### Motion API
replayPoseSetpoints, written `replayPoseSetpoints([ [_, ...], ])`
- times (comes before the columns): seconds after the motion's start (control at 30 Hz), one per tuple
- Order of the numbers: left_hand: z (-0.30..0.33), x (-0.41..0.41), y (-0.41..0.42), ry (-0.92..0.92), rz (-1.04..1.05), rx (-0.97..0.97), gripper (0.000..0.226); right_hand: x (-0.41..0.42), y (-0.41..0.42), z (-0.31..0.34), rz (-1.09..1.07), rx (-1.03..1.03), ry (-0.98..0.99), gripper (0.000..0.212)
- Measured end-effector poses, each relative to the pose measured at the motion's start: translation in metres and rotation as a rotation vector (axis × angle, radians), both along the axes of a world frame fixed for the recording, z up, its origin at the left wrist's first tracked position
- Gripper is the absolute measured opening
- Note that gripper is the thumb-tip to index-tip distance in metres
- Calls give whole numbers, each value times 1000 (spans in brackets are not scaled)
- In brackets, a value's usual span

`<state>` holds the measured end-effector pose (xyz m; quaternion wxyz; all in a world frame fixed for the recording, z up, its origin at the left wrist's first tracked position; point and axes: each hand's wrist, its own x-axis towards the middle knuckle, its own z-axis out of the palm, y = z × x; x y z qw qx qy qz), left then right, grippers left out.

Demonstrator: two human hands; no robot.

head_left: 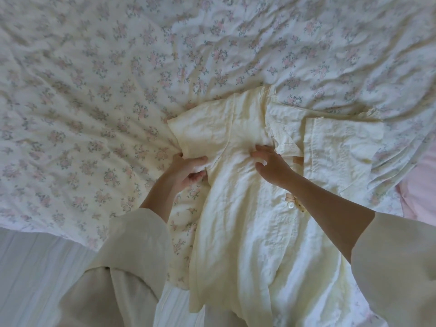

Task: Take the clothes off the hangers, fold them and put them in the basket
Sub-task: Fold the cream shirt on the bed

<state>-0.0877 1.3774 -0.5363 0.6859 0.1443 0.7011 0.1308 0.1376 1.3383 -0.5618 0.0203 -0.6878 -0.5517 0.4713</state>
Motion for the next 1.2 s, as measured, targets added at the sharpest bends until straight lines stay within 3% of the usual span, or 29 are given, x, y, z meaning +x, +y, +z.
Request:
replayPoseSetpoints([
  [0.07,3,13,1,26,100,73,38,1,2,8,-233,-18,155,37],
  [0.13,8,30,0,202,-43,344,47,4,4,19,-560,-52,323,28],
  [0.2,22,52,-7,310,-335,626,60,15,6,25,-864,-71,458,19],
  [0.27,31,78,-19,298,-713,808,63,29,4,30,-1095,-73,579,19],
  [0.37,28,118,-38,100,-1271,732,73,57,-6,36,-1259,-56,683,28],
  [0.4,26,127,-41,28,-1346,657,68,64,-10,38,-1259,-61,697,33],
  [0.47,21,134,-47,-54,-1239,599,43,74,-17,40,-1206,-80,743,39],
  [0.57,12,129,-49,173,-880,803,21,75,-21,44,-1058,-123,751,37],
  [0.63,0,115,-50,329,-828,848,24,67,-19,40,-946,-189,641,32],
  [0.73,-17,98,-55,414,-995,799,49,54,-16,31,-816,-237,393,28],
  [0.87,-24,94,-67,413,-1077,951,47,54,-12,39,-719,133,-21,9],
  [0.93,-23,99,-70,435,-1117,1027,47,66,-18,40,-616,195,-172,11],
  [1.03,-20,113,-58,455,-1027,1013,46,91,-27,39,-468,133,-375,22],
  [1.13,-16,130,-30,514,-863,981,36,118,-29,38,-586,239,-439,34],
  [1.2,-14,140,-4,475,-746,813,51,138,-26,33,-608,269,-501,46],
])
